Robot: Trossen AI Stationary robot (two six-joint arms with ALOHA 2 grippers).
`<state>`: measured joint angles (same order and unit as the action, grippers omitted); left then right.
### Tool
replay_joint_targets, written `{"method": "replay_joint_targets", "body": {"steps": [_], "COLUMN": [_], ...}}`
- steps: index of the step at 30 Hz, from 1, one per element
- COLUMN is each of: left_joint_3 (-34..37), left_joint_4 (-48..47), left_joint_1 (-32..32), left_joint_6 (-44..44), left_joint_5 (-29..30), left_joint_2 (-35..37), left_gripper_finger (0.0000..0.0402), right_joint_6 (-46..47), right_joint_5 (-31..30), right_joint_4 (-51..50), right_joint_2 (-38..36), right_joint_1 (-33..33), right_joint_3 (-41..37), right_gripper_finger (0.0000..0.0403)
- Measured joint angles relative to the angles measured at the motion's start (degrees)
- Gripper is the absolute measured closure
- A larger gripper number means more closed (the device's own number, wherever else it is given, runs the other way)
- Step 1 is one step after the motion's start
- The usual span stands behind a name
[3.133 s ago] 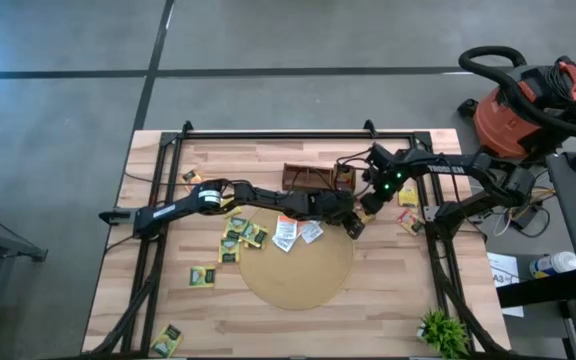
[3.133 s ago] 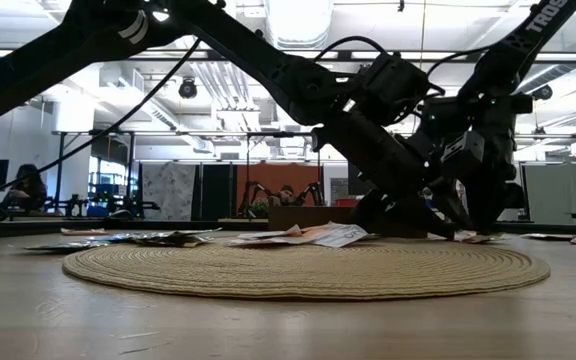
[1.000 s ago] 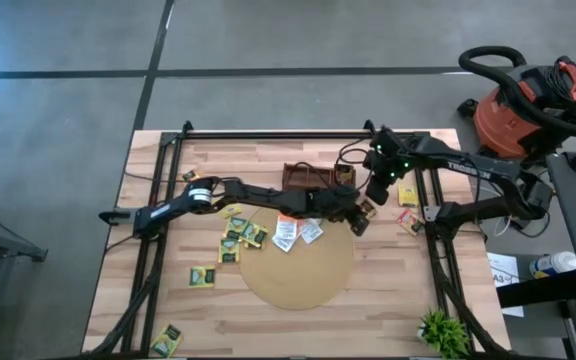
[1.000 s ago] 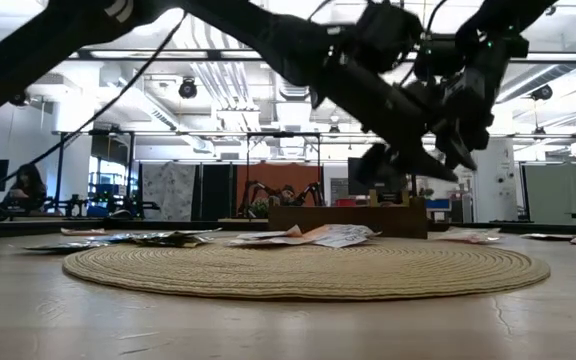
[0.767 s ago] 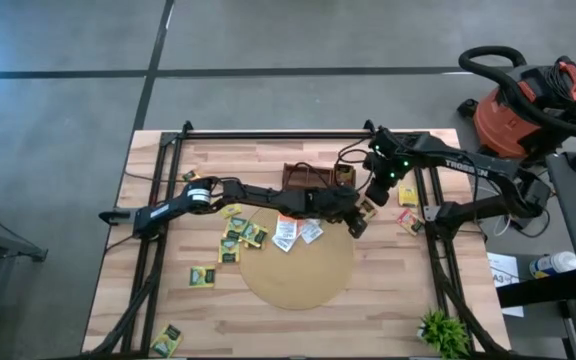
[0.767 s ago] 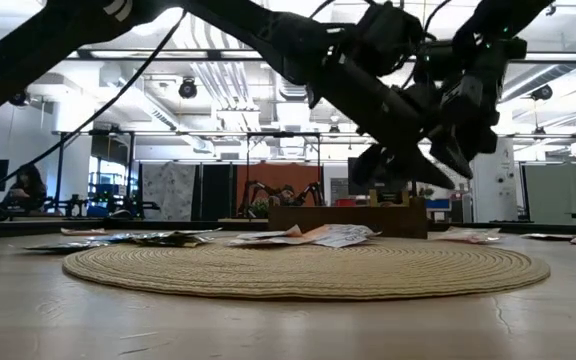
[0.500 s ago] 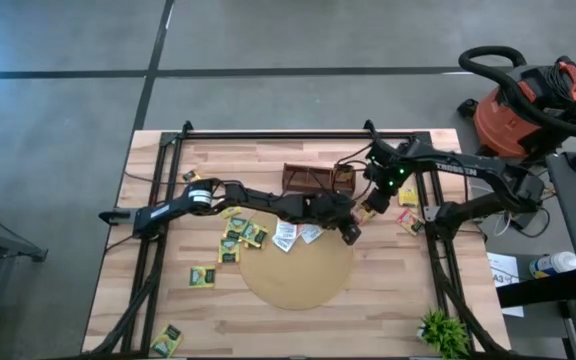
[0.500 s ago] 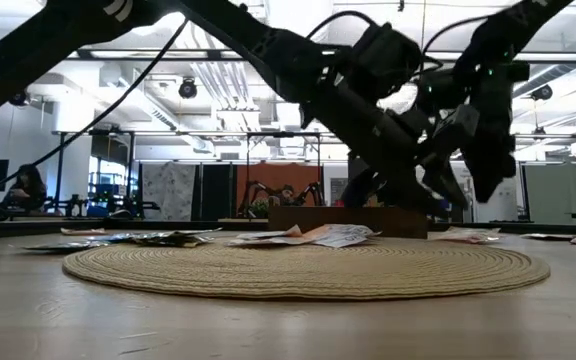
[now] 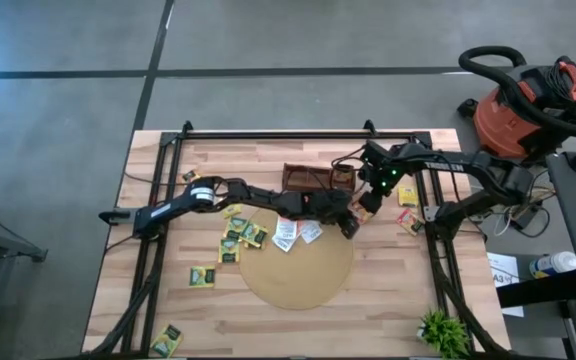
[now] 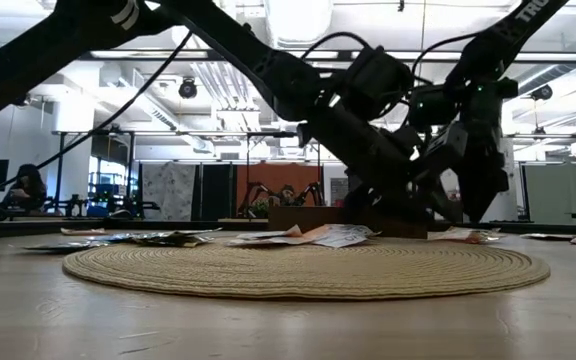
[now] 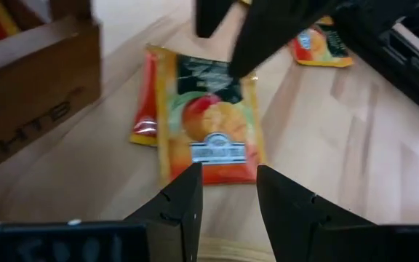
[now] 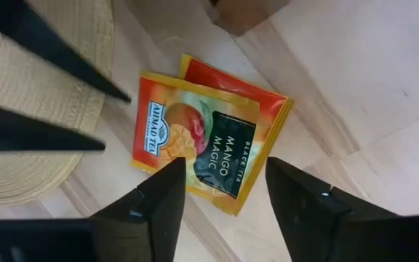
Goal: Pick & Place Tea
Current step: Put the mango tea bag into the right section of the wooden organizer
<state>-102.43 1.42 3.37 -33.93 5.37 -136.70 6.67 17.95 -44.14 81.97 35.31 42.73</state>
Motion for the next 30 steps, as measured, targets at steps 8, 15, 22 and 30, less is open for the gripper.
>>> {"method": "replay_joint_targets", "body": {"steps": [8, 15, 22, 30], "left_joint_3": [0.35, 0.57, 0.87, 0.81], "left_joint_4": [1.37, 1.98, 2.11, 1.51], "left_joint_1": [0.96, 1.49, 1.51, 1.43], "left_joint_6": [-0.47, -0.57, -0.52, -0.48], "left_joint_5": [-0.29, -1.75, -2.81, -2.86], "left_joint_2": [-0.50, -0.57, -1.27, -0.88], "left_gripper_finger": [0.0276, 0.0276, 0.0276, 0.0276], "right_joint_6": [-0.17, 0.06, 1.05, 1.53], "right_joint_5": [0.38, 3.75, 5.08, 6.45], "right_joint_4": [0.47, 3.22, 3.41, 3.04], "right_joint_2": [3.23, 4.88, 4.77, 4.75], "right_joint_1": [-0.02, -0.07, -0.17, -0.17], "right_joint_3": [-1.17, -1.24, -1.13, -1.15], "right_gripper_finger": [0.0209, 0.0211, 0.0245, 0.0296]}}
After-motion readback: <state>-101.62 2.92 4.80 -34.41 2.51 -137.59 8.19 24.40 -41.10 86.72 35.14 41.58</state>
